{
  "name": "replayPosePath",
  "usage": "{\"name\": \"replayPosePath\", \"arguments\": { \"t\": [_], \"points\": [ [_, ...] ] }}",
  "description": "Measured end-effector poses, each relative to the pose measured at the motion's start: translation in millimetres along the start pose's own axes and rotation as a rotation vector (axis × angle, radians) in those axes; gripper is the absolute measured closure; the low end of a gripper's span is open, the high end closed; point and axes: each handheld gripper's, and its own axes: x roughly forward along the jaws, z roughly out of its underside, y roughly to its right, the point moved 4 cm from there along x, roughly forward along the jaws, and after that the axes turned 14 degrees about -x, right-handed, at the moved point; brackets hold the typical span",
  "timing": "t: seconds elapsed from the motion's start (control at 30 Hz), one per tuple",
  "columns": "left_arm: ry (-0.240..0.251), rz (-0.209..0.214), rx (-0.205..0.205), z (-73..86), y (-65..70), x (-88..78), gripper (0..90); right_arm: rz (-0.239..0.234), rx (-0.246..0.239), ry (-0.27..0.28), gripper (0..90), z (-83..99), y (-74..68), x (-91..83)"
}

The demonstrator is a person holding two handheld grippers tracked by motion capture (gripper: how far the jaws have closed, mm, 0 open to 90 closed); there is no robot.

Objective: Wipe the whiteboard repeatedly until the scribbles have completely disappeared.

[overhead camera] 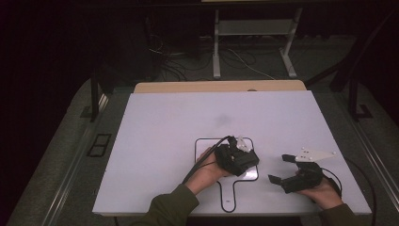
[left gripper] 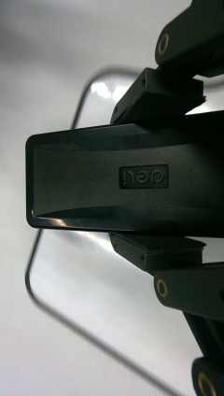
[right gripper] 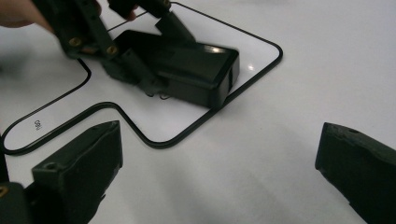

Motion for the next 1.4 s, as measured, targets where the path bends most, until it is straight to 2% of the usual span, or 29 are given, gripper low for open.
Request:
{"name": "replayPosePath", "arguments": {
  "t": [0.07,0.13,0.27,0.4,0.47,0.5,0.57,0.7,0.83,1.17,1.27,1.3,1.4],
  "points": [
    [0.002,-0.005,-0.024,0.3,-6.2,-0.9,39.4,-0.001,-0.001,0.0,0.0,0.0,0.0,0.3],
    [0.0,0.0,-0.027,0.9,-6.7,-1.5,39.4,-0.001,-0.002,0.0,0.0,0.0,0.0,0.7],
    [-0.014,0.037,-0.007,2.3,3.6,-1.6,39.4,-0.001,0.0,-0.001,0.0,0.1,0.3,0.9],
    [-0.02,0.083,0.016,1.8,20.5,1.1,39.4,0.0,0.001,-0.001,0.0,0.0,0.3,0.8],
    [-0.019,0.076,0.03,0.5,22.1,2.5,39.4,0.0,-0.001,0.001,0.0,0.0,0.3,0.6],
    [-0.009,0.073,0.019,0.0,21.1,3.4,39.4,0.0,-0.001,0.001,0.0,0.0,0.3,0.5],
    [-0.006,0.046,0.022,-1.7,15.8,4.0,39.4,0.0,-0.001,0.0,0.0,0.0,0.3,0.5],
    [0.008,-0.004,0.002,-5.3,2.3,5.2,39.4,-0.001,0.0,-0.002,0.0,-0.1,-0.2,1.0],
    [0.011,0.001,-0.021,-5.6,-1.1,5.1,39.3,0.0,0.0,-0.003,0.0,0.1,0.1,1.3],
    [-0.016,0.07,0.023,0.0,21.7,3.0,39.3,-0.001,-0.001,0.0,0.0,0.0,0.4,0.4],
    [-0.014,0.065,0.028,-0.3,20.6,3.4,39.3,-0.001,-0.004,0.001,0.0,-0.1,0.3,0.6],
    [-0.008,0.039,0.039,-0.5,18.8,3.5,39.4,-0.001,-0.004,0.001,0.0,0.0,0.3,0.6],
    [0.0,0.002,0.036,-1.6,10.9,3.3,39.4,0.0,-0.001,0.001,0.0,-0.1,0.2,0.1]
  ]
}}
